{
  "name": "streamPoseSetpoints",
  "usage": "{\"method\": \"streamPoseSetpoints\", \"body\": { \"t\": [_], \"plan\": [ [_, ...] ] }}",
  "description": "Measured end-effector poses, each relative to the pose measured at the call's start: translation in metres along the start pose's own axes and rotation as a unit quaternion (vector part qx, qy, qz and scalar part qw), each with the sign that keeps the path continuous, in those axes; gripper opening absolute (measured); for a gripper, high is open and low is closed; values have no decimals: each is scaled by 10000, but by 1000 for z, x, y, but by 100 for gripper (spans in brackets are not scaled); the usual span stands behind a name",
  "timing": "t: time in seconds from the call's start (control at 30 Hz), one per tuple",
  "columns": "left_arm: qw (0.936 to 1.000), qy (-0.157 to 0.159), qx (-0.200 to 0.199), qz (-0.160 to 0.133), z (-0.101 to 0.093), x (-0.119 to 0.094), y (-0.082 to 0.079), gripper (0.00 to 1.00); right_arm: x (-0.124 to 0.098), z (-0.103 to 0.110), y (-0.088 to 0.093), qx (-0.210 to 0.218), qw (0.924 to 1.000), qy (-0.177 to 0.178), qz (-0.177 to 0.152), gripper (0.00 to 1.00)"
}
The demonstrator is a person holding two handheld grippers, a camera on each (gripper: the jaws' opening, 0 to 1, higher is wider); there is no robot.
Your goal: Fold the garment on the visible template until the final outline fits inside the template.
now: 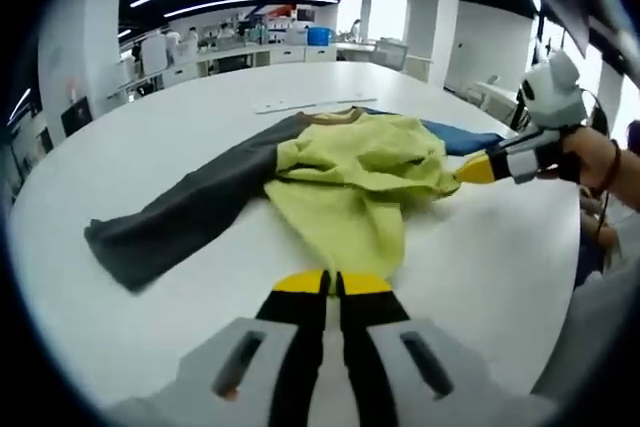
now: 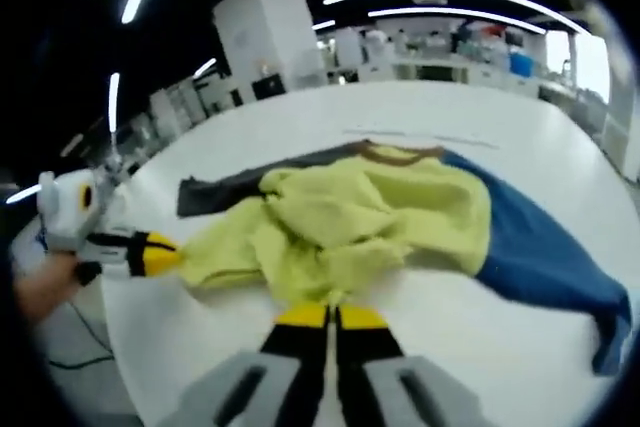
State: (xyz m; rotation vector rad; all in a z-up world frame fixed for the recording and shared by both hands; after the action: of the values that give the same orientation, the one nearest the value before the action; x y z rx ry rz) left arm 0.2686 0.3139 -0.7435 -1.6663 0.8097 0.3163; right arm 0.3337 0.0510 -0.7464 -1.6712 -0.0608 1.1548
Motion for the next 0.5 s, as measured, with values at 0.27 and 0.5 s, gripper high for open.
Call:
{"method": "streamPoseSetpoints", "body": {
  "t": [0.27,0.5],
  "plan": [
    [10000,32,32,6,2,-11,4,1,-33,-13,12,-12,10000,89,32,0],
    [10000,52,11,4,5,-31,7,1,-65,-29,24,-119,9995,291,26,0]
  ]
}}
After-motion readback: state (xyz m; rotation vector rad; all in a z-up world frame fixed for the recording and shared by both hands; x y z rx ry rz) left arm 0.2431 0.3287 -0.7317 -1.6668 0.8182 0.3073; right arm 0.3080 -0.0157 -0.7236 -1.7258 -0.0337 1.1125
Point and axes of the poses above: the point that each gripper's makers call its tool centre point, and the gripper's own axes: x roughly forward along the fingers, z roughly to its left, y roughly out of its underside, the point moved 10 cm from there along -x, roughly backward along the fingers, and after that the axes turned 15 degrees about -x, right-handed, at the moved point
